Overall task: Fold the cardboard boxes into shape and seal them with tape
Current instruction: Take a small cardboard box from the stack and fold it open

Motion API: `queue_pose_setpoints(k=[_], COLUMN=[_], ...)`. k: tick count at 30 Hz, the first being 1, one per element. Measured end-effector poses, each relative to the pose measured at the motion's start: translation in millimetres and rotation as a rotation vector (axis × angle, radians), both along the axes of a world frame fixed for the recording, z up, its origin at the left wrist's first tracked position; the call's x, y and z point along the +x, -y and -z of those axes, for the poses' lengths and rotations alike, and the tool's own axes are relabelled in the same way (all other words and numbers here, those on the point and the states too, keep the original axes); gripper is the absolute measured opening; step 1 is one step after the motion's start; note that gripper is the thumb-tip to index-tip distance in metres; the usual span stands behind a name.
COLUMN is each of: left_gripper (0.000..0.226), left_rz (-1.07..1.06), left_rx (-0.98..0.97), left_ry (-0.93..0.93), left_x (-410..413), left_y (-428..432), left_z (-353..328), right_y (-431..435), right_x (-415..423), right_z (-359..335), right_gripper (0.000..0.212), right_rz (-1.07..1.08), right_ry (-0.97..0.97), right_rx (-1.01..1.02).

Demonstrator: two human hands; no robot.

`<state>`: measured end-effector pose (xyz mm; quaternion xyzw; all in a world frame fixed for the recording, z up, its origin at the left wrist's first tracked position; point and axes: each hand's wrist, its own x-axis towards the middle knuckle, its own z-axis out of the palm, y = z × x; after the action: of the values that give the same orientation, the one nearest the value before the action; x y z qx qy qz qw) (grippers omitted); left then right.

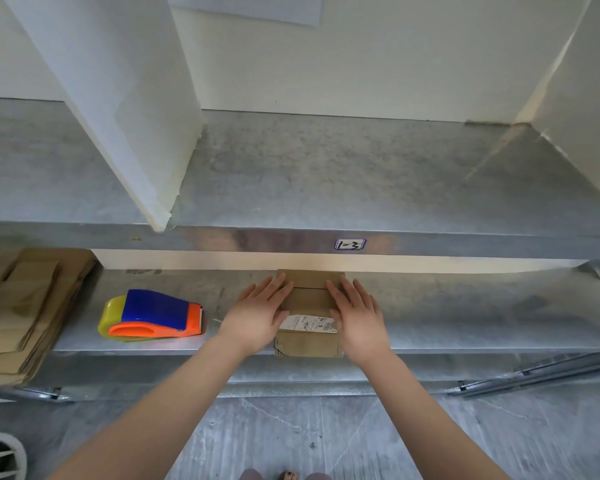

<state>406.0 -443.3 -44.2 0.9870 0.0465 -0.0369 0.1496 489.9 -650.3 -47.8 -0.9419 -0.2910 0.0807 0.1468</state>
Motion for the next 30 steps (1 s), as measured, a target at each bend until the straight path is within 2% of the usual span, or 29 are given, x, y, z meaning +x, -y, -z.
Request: queue_pose_setpoints(k=[3, 8, 14, 17, 21, 30], left_gripper=[0.058, 0.069, 0.059, 0.057, 0.059, 0.065], left_rz=[0.029, 0.077, 0.050, 0.026, -0.008, -0.014], left_rx=[0.030, 0.138, 0.230, 0.250, 0.291, 0.226], left_ry=[0.020, 0.064, -0.007, -0.019, -0.031, -0.043], left_x=[-4, -20, -72, -100, -124, -130], left_y=[-3, -20, -58, -85, -127, -202], left_z=[-5, -20, -19, -13, -13, -12], right_y=[0, -4, -28, -50, -85, -144], right_x=[-5, -18, -66, -97, -122, -123], right_z=[-6, -19, -19, -12, 4, 38], right_gripper=[0.073, 0.060, 0.051, 0.052, 0.057, 0.054], right_rz=[-0.018, -0.085, -0.223, -0.251, -0.228, 0.016], right_ry=[0.019, 0.142, 0.231, 0.175, 0.004, -0.170], right_rx=[-0.002, 0.023, 0.107, 0.115, 0.074, -0.014])
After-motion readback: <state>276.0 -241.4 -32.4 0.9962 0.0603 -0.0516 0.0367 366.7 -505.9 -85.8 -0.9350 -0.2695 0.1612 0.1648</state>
